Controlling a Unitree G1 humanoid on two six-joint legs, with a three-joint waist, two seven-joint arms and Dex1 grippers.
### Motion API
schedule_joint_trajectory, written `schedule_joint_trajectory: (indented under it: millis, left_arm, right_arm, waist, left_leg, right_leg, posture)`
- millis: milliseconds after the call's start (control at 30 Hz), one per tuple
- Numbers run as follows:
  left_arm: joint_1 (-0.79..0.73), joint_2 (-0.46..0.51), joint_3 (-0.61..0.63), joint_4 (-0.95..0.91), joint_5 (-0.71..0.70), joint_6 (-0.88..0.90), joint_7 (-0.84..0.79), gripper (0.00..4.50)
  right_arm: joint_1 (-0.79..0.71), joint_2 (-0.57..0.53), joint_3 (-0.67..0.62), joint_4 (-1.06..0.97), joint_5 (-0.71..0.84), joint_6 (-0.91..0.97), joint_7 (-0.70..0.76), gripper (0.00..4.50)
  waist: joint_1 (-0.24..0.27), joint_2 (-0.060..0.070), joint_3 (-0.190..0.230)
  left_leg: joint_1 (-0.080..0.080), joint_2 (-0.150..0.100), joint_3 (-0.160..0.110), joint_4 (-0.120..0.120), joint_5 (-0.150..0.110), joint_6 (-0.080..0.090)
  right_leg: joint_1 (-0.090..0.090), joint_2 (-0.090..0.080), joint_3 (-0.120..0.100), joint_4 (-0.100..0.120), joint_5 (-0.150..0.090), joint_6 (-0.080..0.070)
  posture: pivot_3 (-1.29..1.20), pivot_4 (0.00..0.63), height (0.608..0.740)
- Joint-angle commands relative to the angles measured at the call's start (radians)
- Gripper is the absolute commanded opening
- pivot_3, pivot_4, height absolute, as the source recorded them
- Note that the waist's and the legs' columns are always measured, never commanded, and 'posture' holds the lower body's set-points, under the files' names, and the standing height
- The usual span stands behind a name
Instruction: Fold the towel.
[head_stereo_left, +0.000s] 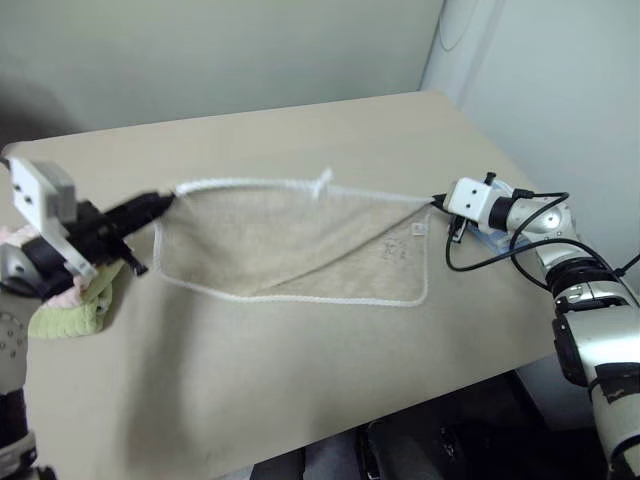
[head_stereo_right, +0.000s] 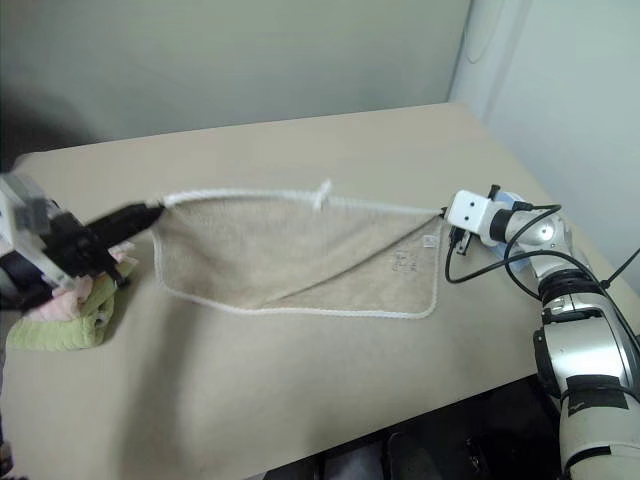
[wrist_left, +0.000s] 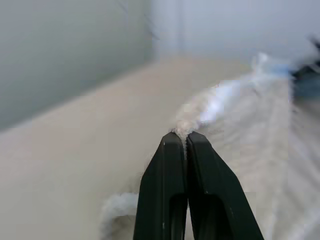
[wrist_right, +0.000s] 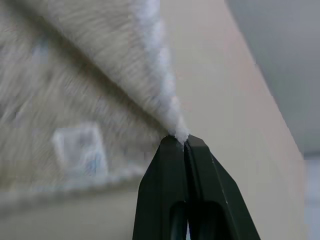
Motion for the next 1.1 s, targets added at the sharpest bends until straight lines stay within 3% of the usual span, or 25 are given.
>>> schedule_joint_trajectory:
  millis: [33, 133, 300, 367, 467, 567, 700, 833, 1000, 1100]
  left_arm:
    - [-0.127, -0.026, -0.06, 0.111, 0.079, -0.044, 0.082, 0.07]
    - [-0.341, -0.072, -0.169, 0.316, 0.204, -0.127, 0.152, 0.07]
    - [-0.629, -0.128, -0.249, 0.615, 0.325, -0.288, 0.187, 0.07]
    - [-0.752, -0.136, -0.249, 0.71, 0.334, -0.337, 0.174, 0.07]
    - [-0.795, -0.114, -0.247, 0.734, 0.328, -0.354, 0.102, 0.07]
    - [-0.728, -0.073, -0.199, 0.654, 0.267, -0.287, 0.036, 0.07]
    - [-0.386, 0.027, -0.098, 0.351, 0.098, -0.092, -0.165, 0.07]
    - [-0.089, 0.079, 0.03, 0.182, 0.023, 0.031, -0.201, 0.07]
    - [0.236, 0.112, 0.137, 0.046, 0.004, 0.09, -0.307, 0.07]
    - [0.365, 0.122, 0.166, 0.013, 0.022, 0.092, -0.339, 0.07]
  right_arm:
    - [-0.081, 0.009, -0.037, 0.023, 0.01, 0.097, -0.096, 0.0]
    - [-0.175, 0.022, -0.018, 0.069, -0.034, 0.16, -0.221, 0.0]
    - [-0.296, 0.033, -0.003, 0.111, -0.085, 0.197, -0.349, 0.0]
    - [-0.36, 0.025, -0.015, 0.113, -0.086, 0.191, -0.373, 0.0]
    - [-0.395, 0.01, -0.033, 0.106, -0.066, 0.166, -0.341, 0.0]
    - [-0.372, -0.001, -0.068, 0.079, -0.004, 0.128, -0.213, 0.0]
    - [-0.225, -0.018, -0.124, -0.039, 0.153, 0.13, 0.175, 0.0]
    - [-0.016, -0.048, -0.121, -0.263, 0.263, 0.243, 0.429, 0.0]
    - [0.218, -0.091, -0.1, -0.569, 0.347, 0.443, 0.601, 0.0]
    - [0.28, -0.114, -0.094, -0.658, 0.361, 0.515, 0.637, 0.0]
  waist:
    - [-0.001, 0.0, 0.0]
    - [0.001, 0.001, 0.001]
    - [-0.002, 0.001, 0.0]
    - [-0.004, 0.0, 0.001]
    - [-0.017, 0.0, 0.0]
    - [-0.028, 0.0, 0.0]
    - [-0.057, -0.001, 0.0]
    - [-0.06, -0.002, 0.0]
    - [-0.059, -0.002, 0.0]
    - [-0.051, -0.002, 0.0]
  left_leg:
    - [0.0, 0.0, 0.0, 0.0, 0.0, 0.0]
    - [-0.001, 0.0, 0.0, 0.001, 0.0, 0.001]
    - [-0.008, 0.0, -0.001, 0.001, 0.001, 0.001]
    - [-0.015, 0.0, -0.001, 0.002, 0.006, -0.008]
    - [-0.027, 0.0, -0.001, 0.005, 0.009, -0.012]
    - [-0.027, 0.0, -0.002, -0.001, 0.009, -0.012]
    - [-0.028, -0.001, -0.001, -0.001, 0.009, -0.012]
    - [-0.028, -0.001, -0.001, 0.001, 0.009, -0.013]
    - [-0.022, -0.001, -0.001, -0.001, 0.008, -0.013]
    - [-0.005, -0.001, -0.001, 0.0, 0.002, -0.001]
  right_leg:
    - [0.0, 0.0, 0.0, 0.0, 0.0, 0.0]
    - [-0.003, 0.0, 0.0, 0.002, 0.0, 0.0]
    - [-0.009, 0.0, 0.0, -0.001, 0.001, 0.001]
    - [-0.016, 0.0, -0.001, -0.001, 0.001, 0.001]
    - [-0.029, 0.0, 0.0, 0.001, 0.001, 0.002]
    - [-0.03, 0.0, 0.0, -0.001, 0.001, 0.002]
    - [-0.033, 0.0, 0.0, -0.002, 0.001, 0.002]
    - [-0.034, 0.0, -0.002, 0.0, 0.0, 0.003]
    - [-0.031, 0.0, -0.001, 0.002, 0.001, 0.002]
    - [-0.013, 0.0, -0.001, 0.003, 0.004, 0.001]
  posture:
    - [0.0, 0.15, 0.74]
    - [0.0, 0.15, 0.74]
    - [0.0, 0.15, 0.74]
    - [0.0, 0.15, 0.74]
    - [0.0, 0.15, 0.74]
    - [0.0, 0.15, 0.74]
    - [0.0, 0.15, 0.74]
    - [0.0, 0.15, 0.74]
    - [0.0, 0.15, 0.74]
    - [0.0, 0.15, 0.74]
